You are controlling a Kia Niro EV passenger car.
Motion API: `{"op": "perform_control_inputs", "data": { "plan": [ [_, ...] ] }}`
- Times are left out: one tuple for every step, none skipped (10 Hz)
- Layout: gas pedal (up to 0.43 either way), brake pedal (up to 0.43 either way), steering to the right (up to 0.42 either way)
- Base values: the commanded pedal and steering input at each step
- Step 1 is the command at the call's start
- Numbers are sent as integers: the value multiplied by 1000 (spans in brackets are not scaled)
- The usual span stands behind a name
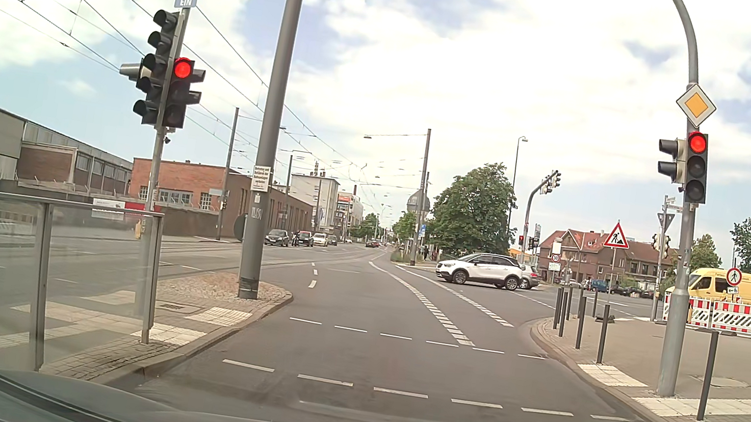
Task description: Follow the waypoints while adhering to traffic rules and regulations
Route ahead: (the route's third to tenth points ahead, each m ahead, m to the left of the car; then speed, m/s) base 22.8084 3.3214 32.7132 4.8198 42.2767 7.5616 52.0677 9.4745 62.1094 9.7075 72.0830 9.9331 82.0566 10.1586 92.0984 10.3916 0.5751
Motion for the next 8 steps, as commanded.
{"op": "perform_control_inputs", "data": {
  "plan": [
    [0,317,-8],
    [0,311,-8],
    [0,299,-8],
    [0,280,-7],
    [0,280,-5],
    [0,287,-5],
    [0,287,-3],
    [0,287,-3]
  ]
}}
